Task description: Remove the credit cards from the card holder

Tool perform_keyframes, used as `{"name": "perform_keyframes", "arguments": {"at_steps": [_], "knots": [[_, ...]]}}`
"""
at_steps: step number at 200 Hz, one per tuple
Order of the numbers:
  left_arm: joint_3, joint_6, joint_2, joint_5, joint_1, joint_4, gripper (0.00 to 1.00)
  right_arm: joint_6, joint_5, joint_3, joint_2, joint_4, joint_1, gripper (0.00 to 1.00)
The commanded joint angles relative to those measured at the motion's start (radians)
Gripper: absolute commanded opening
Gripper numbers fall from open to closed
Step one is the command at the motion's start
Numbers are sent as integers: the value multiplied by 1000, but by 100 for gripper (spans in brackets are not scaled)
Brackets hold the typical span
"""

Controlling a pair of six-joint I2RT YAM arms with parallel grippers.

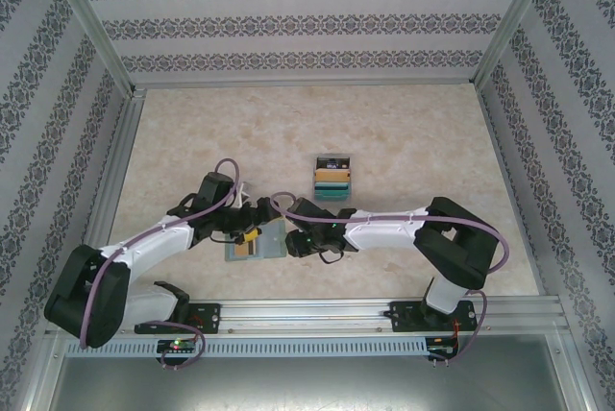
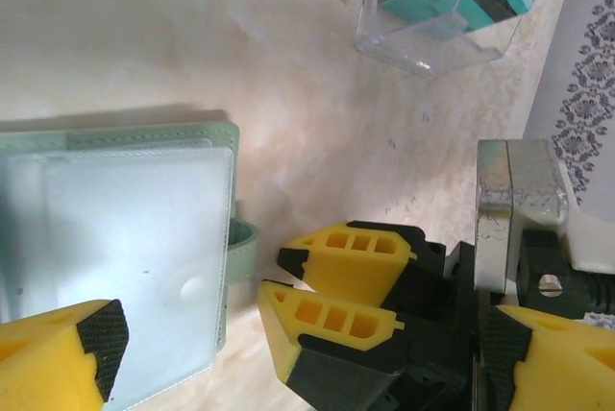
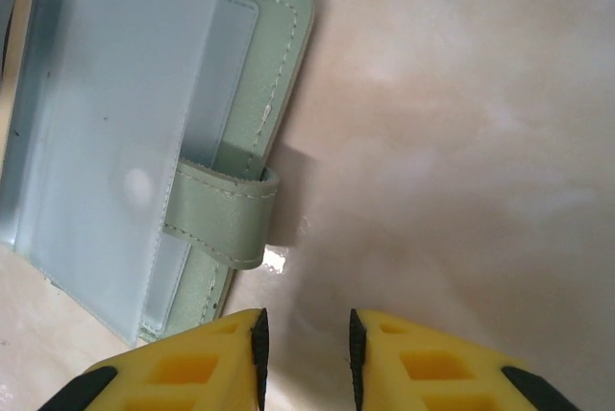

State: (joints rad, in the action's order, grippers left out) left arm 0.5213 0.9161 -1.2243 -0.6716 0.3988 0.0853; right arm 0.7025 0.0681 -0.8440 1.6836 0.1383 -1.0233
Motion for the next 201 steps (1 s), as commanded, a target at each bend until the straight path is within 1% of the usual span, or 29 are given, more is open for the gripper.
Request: {"name": "perform_keyframes", "arguments": {"at_steps": [1, 29, 50, 63, 102, 121, 128, 132, 139, 150, 162, 177, 201], "knots": [[34, -35, 82, 109, -19, 113, 95, 24, -8, 1, -36, 0, 2, 32], [28, -56, 189, 204, -85, 255, 90, 25, 8, -40, -58, -8, 11, 31], [24, -58, 225, 288, -123, 370, 78, 14, 61, -101, -36, -6, 18, 30], [5, -54, 229, 286, -140, 379, 75, 14, 95, -138, -14, -10, 19, 27], [-21, -66, 207, 290, -151, 406, 52, 32, 205, -213, 61, -37, 27, 27], [-29, -77, 188, 285, -152, 409, 30, 61, 260, -225, 96, -74, 39, 25], [-32, -82, 179, 282, -153, 407, 23, 71, 274, -230, 109, -83, 43, 25], [-33, -84, 176, 280, -153, 407, 21, 77, 283, -233, 117, -84, 45, 25], [-35, -86, 173, 278, -152, 406, 21, 84, 298, -240, 131, -94, 48, 24], [-37, -88, 167, 281, -152, 409, 15, 97, 318, -243, 146, -109, 49, 24], [-40, -92, 161, 286, -152, 414, 11, 108, 331, -248, 163, -123, 51, 24], [-41, -96, 151, 295, -152, 422, 0, 124, 349, -255, 184, -137, 54, 23], [-42, -100, 137, 309, -152, 438, 0, 136, 367, -268, 211, -141, 54, 22]]}}
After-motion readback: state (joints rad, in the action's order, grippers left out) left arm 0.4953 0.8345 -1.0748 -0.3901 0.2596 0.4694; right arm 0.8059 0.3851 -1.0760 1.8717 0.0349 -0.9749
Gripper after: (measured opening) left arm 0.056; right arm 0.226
